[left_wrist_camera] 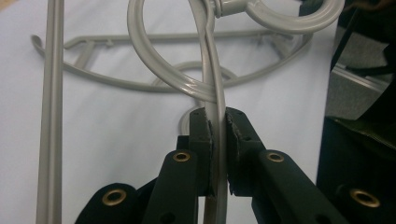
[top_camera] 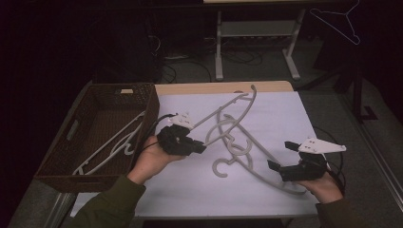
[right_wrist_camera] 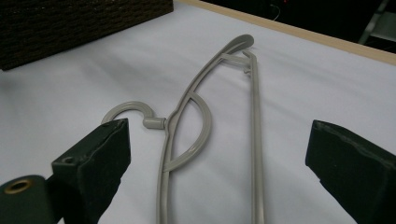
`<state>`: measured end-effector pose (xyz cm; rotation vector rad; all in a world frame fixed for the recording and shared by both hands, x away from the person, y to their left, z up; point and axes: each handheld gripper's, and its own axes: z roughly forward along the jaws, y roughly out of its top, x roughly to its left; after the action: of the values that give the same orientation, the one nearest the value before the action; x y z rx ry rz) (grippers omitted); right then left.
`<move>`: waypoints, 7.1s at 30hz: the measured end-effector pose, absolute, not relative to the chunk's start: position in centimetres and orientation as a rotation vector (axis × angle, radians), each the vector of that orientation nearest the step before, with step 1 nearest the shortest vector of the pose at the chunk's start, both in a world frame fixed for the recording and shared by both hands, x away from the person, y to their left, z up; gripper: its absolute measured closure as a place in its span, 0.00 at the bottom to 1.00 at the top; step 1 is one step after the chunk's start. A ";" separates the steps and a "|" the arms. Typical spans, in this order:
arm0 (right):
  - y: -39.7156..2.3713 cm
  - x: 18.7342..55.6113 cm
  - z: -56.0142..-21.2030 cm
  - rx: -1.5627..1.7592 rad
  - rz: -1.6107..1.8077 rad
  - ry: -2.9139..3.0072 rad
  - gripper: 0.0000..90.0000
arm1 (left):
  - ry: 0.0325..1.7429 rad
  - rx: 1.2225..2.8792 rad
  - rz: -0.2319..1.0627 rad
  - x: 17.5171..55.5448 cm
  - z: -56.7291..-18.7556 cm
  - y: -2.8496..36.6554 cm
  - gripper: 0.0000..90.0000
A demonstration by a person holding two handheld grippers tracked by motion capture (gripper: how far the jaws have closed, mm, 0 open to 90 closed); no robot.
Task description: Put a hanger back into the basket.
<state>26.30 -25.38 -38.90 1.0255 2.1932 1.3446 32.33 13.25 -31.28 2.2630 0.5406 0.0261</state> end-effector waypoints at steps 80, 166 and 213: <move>-24.9 26.7 -38.9 1.036 1.333 2.195 0.07 | 1.017 2.304 0.168 33.0 -32.4 39.8 0.79; -10.0 43.7 -45.0 1.279 1.033 2.348 1.00 | 0.618 2.047 0.165 29.1 -39.7 17.7 0.02; -17.0 29.4 -40.5 0.963 1.175 2.533 1.00 | 0.625 2.060 0.160 29.3 -39.9 18.1 0.03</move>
<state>29.43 -16.97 -40.55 0.9631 2.5330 1.1750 29.35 18.06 -39.88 2.0602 0.6249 0.1596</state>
